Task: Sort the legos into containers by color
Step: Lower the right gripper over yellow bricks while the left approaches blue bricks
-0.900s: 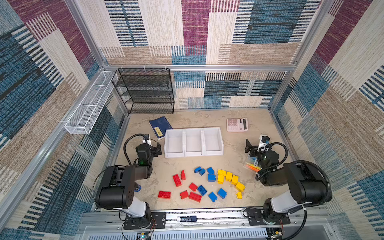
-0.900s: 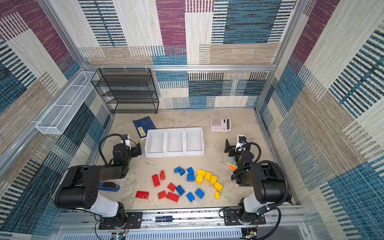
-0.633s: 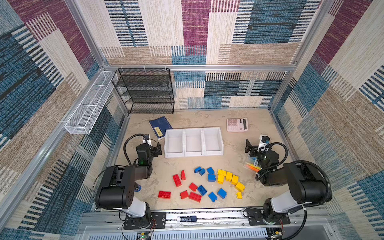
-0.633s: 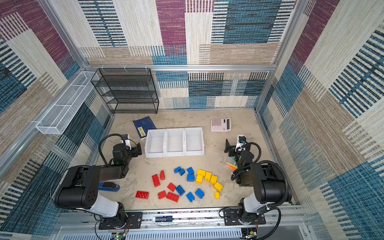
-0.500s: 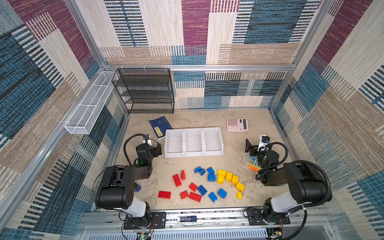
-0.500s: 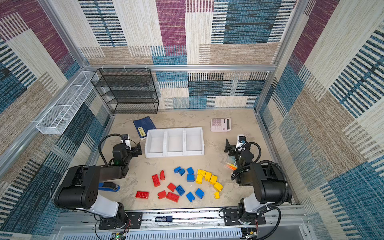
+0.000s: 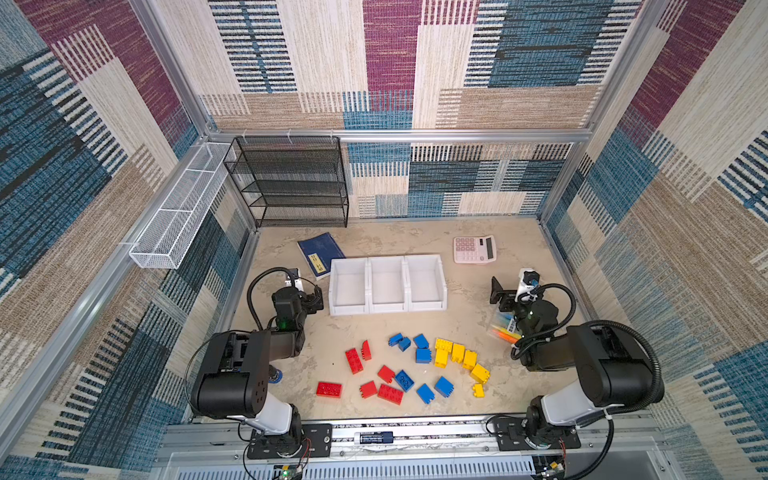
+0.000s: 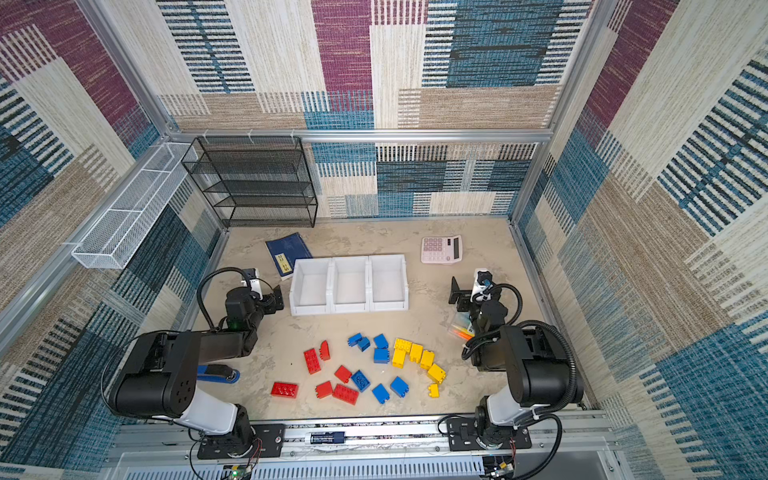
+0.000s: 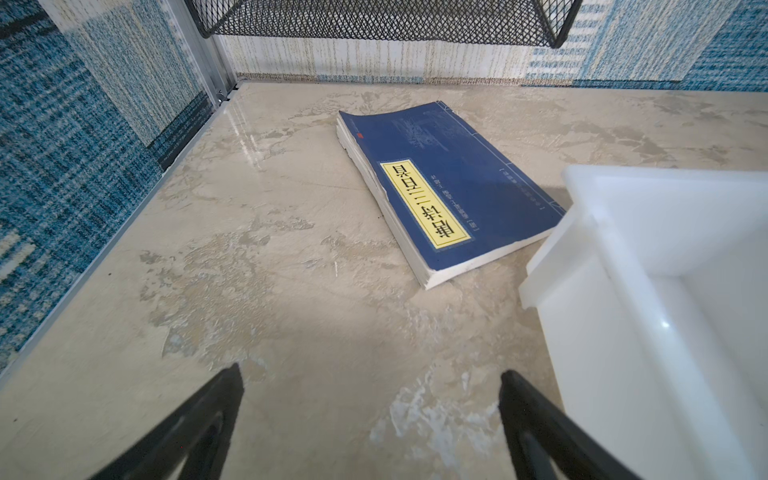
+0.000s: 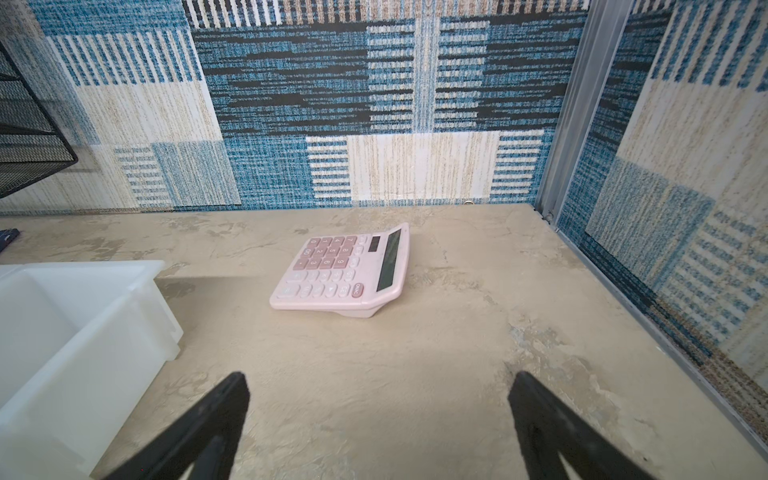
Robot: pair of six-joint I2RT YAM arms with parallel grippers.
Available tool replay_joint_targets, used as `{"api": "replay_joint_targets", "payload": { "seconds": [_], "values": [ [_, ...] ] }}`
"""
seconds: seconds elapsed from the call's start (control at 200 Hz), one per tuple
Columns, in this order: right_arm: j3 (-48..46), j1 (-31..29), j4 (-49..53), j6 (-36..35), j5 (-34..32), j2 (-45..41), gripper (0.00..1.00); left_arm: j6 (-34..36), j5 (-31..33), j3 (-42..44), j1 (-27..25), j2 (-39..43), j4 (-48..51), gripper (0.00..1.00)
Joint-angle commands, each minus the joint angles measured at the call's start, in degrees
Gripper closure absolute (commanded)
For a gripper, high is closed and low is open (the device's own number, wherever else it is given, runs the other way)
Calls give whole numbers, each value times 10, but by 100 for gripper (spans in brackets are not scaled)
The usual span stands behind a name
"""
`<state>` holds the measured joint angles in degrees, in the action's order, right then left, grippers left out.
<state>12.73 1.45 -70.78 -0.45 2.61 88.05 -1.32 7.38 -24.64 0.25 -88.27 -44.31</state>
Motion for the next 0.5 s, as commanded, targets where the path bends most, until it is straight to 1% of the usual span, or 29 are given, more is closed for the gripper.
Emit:
{"api": "replay_joint_targets", "payload": {
  "seconds": [0.0,0.065,0.11,0.13,0.16,0.22,0.255,0.28,0.331,0.366,0.496],
  "values": [
    [0,0,-15,-3,4,-1,0,5,3,-2,0,2,-12,1],
    [-4,-3,-19,-3,-9,-8,0,7,2,1,0,8,-16,2],
    [9,-13,30,-3,-43,-36,0,11,1,1,-3,26,-5,2],
    [23,-20,76,-3,-59,-55,0,15,-1,-1,-6,39,14,1],
    [58,-27,173,7,-78,-84,0,18,-2,-17,-11,69,61,2],
    [149,-33,400,48,-87,-122,0,-6,-17,-71,-14,117,230,2],
    [187,-41,487,78,-94,-137,1,-27,-31,-99,-17,137,308,2],
    [206,-48,546,96,-97,-145,2,-37,-48,-114,-19,150,346,2],
    [235,-68,631,123,-99,-166,5,-55,-80,-127,-29,175,390,1],
    [245,-83,672,140,-100,-182,5,-63,-94,-127,-39,194,407,2],
    [249,-130,828,234,-110,-261,7,-76,-73,-117,-94,269,475,2]
  ]
}}
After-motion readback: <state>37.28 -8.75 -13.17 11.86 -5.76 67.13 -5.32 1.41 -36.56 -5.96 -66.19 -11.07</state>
